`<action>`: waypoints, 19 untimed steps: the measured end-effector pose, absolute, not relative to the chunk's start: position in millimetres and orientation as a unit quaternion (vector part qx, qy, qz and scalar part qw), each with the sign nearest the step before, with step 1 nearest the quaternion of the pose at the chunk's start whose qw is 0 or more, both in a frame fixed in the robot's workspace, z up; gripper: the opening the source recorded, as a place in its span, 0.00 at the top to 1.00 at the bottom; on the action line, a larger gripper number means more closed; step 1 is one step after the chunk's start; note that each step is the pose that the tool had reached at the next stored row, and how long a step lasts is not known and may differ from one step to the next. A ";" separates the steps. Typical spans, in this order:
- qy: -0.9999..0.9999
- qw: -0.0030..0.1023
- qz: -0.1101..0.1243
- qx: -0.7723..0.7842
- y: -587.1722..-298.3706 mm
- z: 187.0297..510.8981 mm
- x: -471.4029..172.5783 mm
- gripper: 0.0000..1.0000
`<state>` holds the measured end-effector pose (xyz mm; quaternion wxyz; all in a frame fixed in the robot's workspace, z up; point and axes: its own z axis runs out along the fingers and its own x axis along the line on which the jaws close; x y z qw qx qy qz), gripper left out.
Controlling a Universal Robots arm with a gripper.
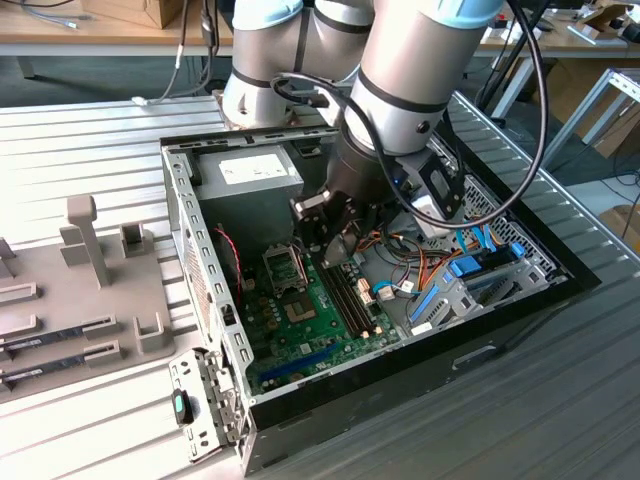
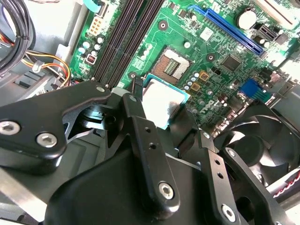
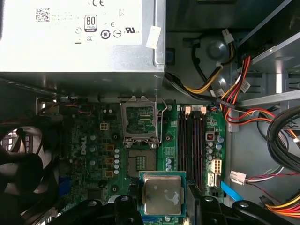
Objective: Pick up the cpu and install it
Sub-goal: 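Place the cpu into insertion slot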
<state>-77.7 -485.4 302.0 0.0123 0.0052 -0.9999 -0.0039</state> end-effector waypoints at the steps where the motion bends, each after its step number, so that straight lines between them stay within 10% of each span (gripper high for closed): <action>1: -1.000 0.012 -0.004 0.005 -485.4 301.3 -77.5 0.53; 19: -1.000 0.012 0.009 0.005 -483.7 292.9 -75.8 0.53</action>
